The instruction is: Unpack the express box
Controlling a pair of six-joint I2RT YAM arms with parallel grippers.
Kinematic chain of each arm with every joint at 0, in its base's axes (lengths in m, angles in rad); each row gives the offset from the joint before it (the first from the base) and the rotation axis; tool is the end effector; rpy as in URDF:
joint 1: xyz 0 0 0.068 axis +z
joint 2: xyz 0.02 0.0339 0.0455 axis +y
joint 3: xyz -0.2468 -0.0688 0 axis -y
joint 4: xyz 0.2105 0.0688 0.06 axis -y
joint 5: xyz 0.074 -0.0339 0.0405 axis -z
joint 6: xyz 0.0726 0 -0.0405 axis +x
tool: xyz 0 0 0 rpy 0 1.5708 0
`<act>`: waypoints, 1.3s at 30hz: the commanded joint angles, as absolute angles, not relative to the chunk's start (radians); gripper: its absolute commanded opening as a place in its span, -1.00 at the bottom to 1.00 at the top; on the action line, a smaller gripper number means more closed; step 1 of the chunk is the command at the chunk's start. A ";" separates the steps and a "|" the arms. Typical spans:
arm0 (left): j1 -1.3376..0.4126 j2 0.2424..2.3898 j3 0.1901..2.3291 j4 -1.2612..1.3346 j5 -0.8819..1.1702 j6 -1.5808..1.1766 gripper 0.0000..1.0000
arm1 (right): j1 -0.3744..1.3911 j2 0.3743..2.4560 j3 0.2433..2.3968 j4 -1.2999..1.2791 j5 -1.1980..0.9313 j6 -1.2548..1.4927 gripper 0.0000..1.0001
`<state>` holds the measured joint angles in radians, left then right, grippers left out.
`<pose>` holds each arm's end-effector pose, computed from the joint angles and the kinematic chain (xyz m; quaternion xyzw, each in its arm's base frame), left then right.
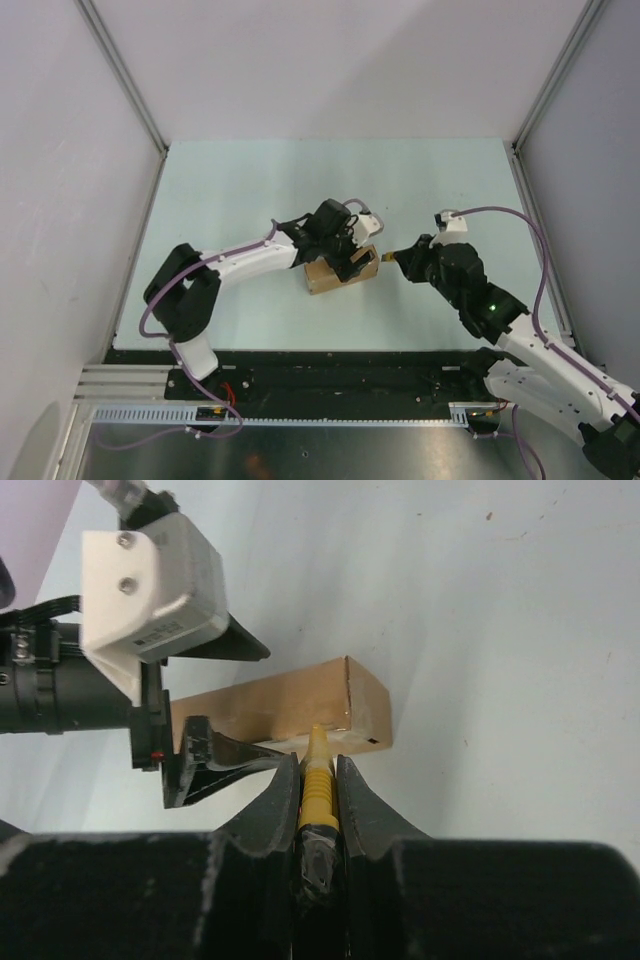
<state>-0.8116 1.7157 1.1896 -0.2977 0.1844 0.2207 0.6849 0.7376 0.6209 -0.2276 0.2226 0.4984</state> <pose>0.2427 -0.2751 0.1972 0.4868 0.7897 -0.1878 0.3226 0.1571 0.1076 0.2657 -0.0120 0.8151 0.2436 0.5254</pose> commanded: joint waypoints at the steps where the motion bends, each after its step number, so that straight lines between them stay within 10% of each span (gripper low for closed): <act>1: -0.813 1.753 1.255 -0.291 0.169 0.318 0.82 | 0.680 0.762 0.620 -0.097 0.253 0.468 -1.00; 14: -0.831 1.783 1.227 -0.348 0.114 0.340 0.16 | 0.581 0.894 0.600 0.070 0.186 0.440 -1.00; 39: -0.848 1.776 1.154 -0.334 0.095 0.488 -0.21 | 0.563 0.943 0.511 0.190 0.115 0.407 -1.00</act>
<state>-0.8501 1.7802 1.1893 -0.2878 0.1043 0.3840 0.5671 0.9363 0.5121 0.1310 0.1070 0.4267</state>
